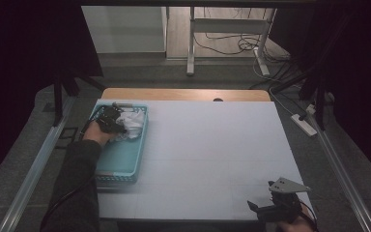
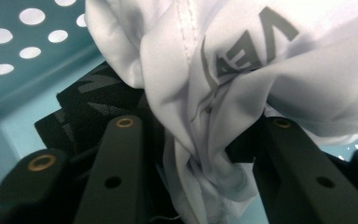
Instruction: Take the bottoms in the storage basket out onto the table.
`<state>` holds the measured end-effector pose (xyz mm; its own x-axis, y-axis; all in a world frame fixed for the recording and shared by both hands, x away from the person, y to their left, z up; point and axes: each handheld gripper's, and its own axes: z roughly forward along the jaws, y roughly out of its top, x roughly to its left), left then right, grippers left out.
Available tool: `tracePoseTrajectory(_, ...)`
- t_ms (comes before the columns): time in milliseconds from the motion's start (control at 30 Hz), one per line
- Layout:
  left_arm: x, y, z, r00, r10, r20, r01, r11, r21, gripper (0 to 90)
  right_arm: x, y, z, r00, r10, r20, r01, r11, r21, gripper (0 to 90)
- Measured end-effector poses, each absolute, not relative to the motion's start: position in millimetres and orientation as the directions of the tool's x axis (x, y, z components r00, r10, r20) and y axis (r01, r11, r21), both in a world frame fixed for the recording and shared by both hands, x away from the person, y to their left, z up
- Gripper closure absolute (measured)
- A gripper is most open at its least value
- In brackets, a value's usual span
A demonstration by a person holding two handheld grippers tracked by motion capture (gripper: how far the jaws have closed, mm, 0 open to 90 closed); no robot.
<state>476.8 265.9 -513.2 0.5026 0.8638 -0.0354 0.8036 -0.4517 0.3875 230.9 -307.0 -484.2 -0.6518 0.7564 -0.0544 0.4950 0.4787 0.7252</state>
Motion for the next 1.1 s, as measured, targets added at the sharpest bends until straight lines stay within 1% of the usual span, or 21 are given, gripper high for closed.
tracePoseTrajectory(200,477,266,-511,0.497,0.867,-0.040,0.811,-0.447,0.378,72.3,231,-307,-484,-0.651,0.757,-0.054,0.495,0.477,0.726,0.0)
tracePoseTrajectory(300,476,265,-508,0.497,0.867,-0.039,0.811,-0.448,0.375,73.8,231,-307,-484,-0.651,0.758,-0.053,0.495,0.476,0.726,0.0)
tracePoseTrajectory(767,460,271,-481,0.490,0.868,-0.077,0.810,-0.420,0.409,74.8,231,-307,-484,-0.649,0.759,-0.052,0.498,0.476,0.725,0.0)
tracePoseTrajectory(1100,449,274,-457,0.499,0.862,-0.087,0.788,-0.411,0.458,74.8,231,-307,-484,-0.648,0.760,-0.053,0.498,0.475,0.725,0.0)
